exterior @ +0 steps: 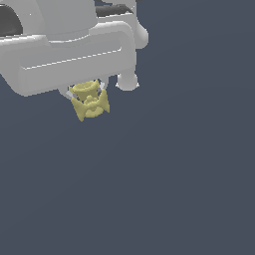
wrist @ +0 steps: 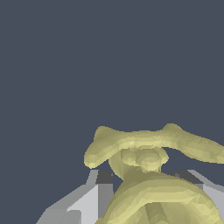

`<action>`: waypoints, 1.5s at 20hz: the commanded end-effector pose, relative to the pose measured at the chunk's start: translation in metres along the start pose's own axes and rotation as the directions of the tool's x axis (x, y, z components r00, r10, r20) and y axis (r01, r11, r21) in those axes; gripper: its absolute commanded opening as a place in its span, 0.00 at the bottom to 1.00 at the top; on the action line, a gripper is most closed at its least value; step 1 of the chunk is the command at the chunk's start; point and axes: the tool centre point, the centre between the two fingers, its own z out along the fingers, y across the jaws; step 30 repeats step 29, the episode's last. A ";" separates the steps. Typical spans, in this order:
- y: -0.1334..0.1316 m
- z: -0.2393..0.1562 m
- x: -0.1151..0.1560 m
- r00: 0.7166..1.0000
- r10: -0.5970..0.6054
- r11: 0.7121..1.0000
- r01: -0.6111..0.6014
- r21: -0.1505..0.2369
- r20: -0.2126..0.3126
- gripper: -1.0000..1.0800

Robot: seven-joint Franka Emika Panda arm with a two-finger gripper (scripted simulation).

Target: Pick up the object and move it to a goal position.

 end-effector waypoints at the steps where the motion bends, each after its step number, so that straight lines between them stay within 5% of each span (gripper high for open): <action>1: 0.004 -0.011 0.000 1.000 -0.021 1.000 0.021 0.002 -0.001 0.00; 30: 0.020 -0.047 0.004 0.996 -0.089 0.996 0.089 0.007 -0.006 0.00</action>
